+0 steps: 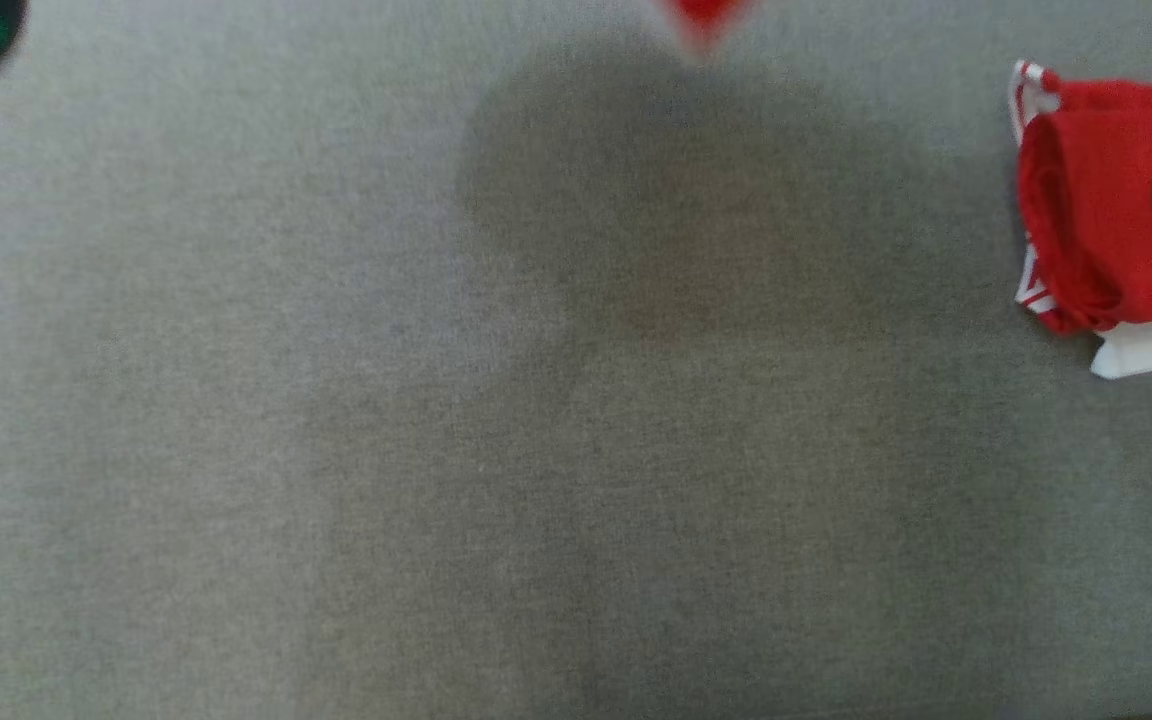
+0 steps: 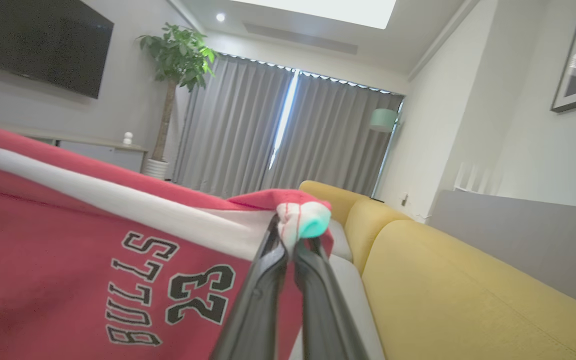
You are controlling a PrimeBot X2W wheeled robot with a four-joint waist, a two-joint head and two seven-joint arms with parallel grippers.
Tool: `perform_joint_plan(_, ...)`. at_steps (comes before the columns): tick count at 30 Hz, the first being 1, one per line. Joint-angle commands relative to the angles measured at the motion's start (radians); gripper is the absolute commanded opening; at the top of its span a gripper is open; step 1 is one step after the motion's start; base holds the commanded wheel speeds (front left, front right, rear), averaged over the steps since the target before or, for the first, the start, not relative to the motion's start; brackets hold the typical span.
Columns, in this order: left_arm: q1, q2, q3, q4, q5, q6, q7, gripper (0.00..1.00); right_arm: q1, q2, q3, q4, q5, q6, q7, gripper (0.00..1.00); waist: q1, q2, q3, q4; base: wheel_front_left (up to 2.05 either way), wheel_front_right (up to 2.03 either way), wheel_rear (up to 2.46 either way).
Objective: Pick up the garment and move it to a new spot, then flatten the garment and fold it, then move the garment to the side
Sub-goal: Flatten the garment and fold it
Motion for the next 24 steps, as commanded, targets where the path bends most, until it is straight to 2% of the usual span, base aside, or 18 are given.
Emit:
perform_joint_plan(1, -0.07, 0.028, 0.06, 0.017, 0.009, -0.003, -0.025, 0.0, -0.04, 0.02, -0.031, 0.011, -0.021, -0.001, -0.037, 0.0, -0.0005, 0.0, 0.04, -0.002, 0.0, 0.0, 0.0)
perform_joint_plan(6, -0.101, -0.043, 0.08, 0.114, 0.037, -0.035, -0.081, 0.0, -0.082, 0.056, -0.124, 0.18, -0.089, -0.001, -0.158, 0.0, -0.0005, 0.0, 0.056, 0.015, 0.0, 0.0, 0.0)
perform_joint_plan(13, 0.073, -0.113, 0.095, 0.12, 0.087, -0.085, -0.087, 0.0, 0.041, 0.049, -0.153, 0.343, -0.124, -0.001, -0.203, 0.0, -0.0005, 0.0, 0.048, 0.047, 0.0, 0.0, 0.0)
perform_joint_plan(19, 0.293, -0.123, 0.076, 0.076, 0.128, -0.103, -0.087, 0.0, 0.178, 0.012, -0.094, 0.477, -0.107, -0.001, -0.181, 0.0, -0.0005, 0.0, -0.006, 0.067, 0.0, 0.0, 0.0)
perform_joint_plan(24, 0.466, -0.106, 0.01, 0.038, 0.131, -0.107, -0.087, 0.0, 0.278, -0.017, 0.029, 0.576, -0.052, -0.001, -0.112, 0.0, -0.0005, 0.0, -0.081, 0.071, 0.0, 0.0, 0.0)
